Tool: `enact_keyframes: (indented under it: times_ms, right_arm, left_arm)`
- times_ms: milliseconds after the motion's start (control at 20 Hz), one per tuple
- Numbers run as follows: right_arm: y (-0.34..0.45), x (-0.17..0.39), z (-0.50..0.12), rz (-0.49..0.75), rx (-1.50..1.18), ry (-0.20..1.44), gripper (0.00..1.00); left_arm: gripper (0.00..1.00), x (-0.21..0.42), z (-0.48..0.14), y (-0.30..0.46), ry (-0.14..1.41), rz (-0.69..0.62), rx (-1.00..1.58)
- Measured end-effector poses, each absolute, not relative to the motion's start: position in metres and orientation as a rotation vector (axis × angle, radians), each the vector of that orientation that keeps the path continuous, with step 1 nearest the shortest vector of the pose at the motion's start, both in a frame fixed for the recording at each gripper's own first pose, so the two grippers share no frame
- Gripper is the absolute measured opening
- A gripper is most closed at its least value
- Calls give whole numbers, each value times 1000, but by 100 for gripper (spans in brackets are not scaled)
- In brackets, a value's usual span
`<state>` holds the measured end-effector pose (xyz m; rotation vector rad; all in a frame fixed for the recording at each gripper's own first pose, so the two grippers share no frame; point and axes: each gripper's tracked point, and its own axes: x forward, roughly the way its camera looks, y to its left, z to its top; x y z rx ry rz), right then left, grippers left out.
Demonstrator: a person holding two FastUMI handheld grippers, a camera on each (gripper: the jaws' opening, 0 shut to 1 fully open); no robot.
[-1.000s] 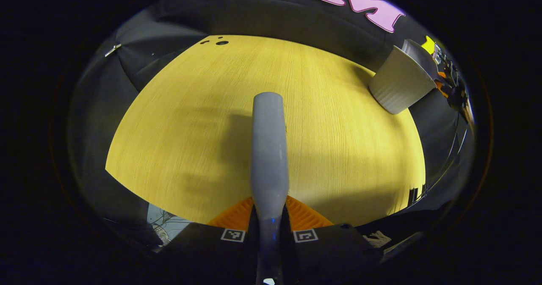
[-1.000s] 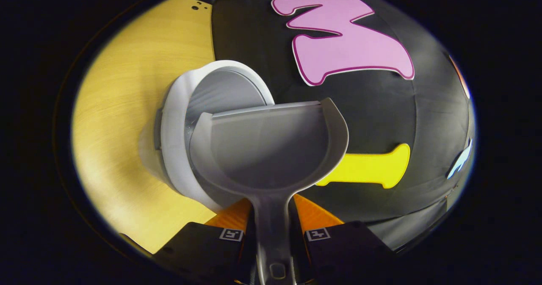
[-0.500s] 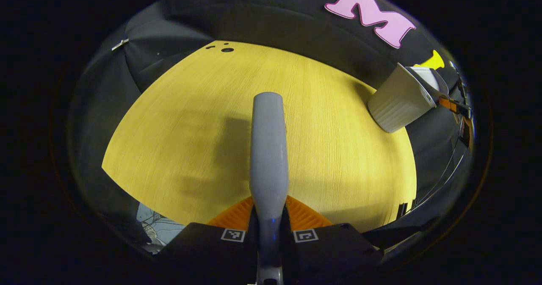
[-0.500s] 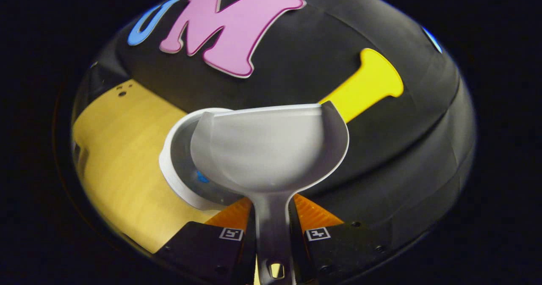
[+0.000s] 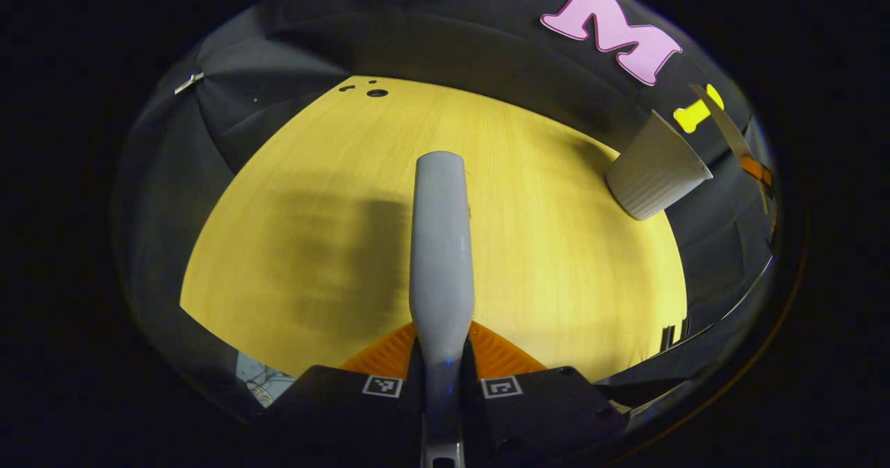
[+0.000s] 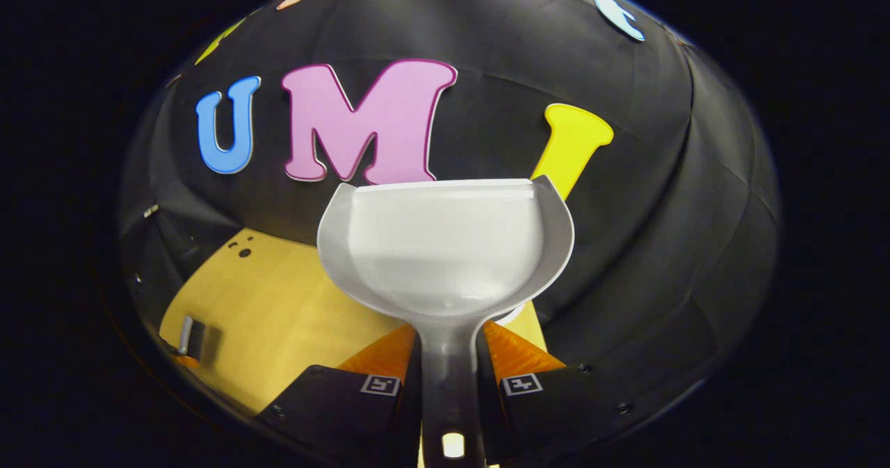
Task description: Pick up the small broom and dustpan from the desktop, sweep the trash into the dustpan with the broom, and then empty the trash into the garbage bin.
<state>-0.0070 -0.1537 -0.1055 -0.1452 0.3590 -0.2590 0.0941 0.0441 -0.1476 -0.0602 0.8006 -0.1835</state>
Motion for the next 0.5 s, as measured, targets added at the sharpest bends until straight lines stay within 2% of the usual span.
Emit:
enact_keyframes:
  times_ms: [50, 100, 150, 500]
  right_arm:
    - [-153, -6, -108, -255, -120, 355, 39]
    - [-153, -5, -111, -250, -94, 358, 39]
    - [-152, -5, -114, -242, -67, 367, 39]
    - [-150, -14, -144, -185, 31, 555, 39]
  left_arm:
    - [27, 95, -148, 48, 798, -194, -39]
    - [24, 95, -150, 50, 798, -208, -23]
    - [27, 96, -152, 53, 800, -228, -9]
    - [27, 106, -169, 62, 822, -305, 43]
